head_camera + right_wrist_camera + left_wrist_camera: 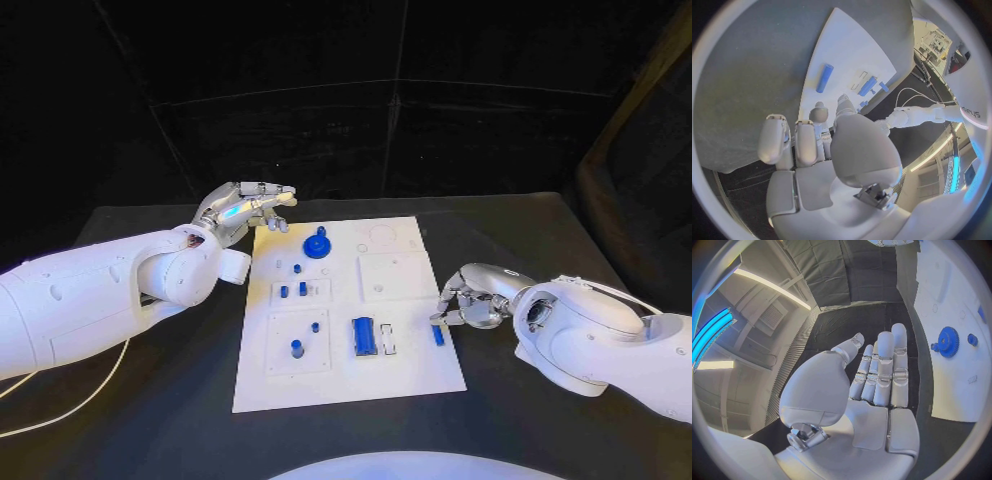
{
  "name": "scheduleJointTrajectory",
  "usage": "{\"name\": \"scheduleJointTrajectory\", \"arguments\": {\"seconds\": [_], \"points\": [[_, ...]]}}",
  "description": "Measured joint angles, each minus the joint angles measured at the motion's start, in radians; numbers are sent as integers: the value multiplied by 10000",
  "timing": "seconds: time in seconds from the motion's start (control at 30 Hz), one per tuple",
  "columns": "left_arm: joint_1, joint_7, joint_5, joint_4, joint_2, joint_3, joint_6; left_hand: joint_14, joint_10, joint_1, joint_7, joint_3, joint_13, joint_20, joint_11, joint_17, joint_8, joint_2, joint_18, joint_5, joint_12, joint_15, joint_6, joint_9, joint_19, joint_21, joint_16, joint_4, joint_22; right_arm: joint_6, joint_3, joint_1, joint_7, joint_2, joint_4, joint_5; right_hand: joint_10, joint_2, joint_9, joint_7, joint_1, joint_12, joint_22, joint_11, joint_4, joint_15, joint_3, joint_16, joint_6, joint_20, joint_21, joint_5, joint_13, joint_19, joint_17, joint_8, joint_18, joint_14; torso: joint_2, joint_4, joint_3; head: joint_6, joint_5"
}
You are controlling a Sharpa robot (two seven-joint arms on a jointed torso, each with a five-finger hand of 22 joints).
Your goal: Assemble the parts on the task board
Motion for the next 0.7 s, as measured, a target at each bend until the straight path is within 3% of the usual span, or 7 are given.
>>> {"name": "scheduleJointTrajectory", "arguments": {"seconds": [0.13, 0.43, 0.7], "points": [[-3, -4, 0, -4, 6, -1, 9, 0, 0, 0, 0, 0, 0, 0, 0, 0, 0, 0, 0, 0, 0, 0, 0, 0, 0, 0, 0, 0, 0, 305, -3, 0, -107, 93, -128, -192, -3, 0, 31, -76, 0, -126, -29, -3, 89, 0, -104, -57, 164, 0, 0, 0, -44, 0, -26, 86, 0, 0, -8, 28, -8, 7, -36], [-15, -16, 0, -23, 5, -3, 22, 0, 0, 0, 0, 0, 0, 0, 0, 1, 0, 0, 0, 0, 0, 0, 0, 0, 0, 0, 0, 0, 1, 1040, -7, -15, -340, 351, -338, -523, -38, 58, 95, -81, -58, -164, -70, -38, 130, 0, -241, -116, 231, -37, 0, -232, -79, -38, -70, 136, 0, 0, 4, 32, -3, 48, -11], [-23, -22, 0, -31, 6, -3, 33, 0, 0, 0, 0, 0, 0, 0, 0, 1, 0, 0, 0, 0, 0, 0, 0, 0, 0, 0, 0, 0, -7, 1456, -8, -33, -501, 506, -420, -684, -38, 58, 170, -87, -58, -211, -82, -38, 103, -1, -269, -120, 300, -37, -39, -232, -106, -38, -81, 204, -1, 0, 12, 32, -7, 12, -30]]}}
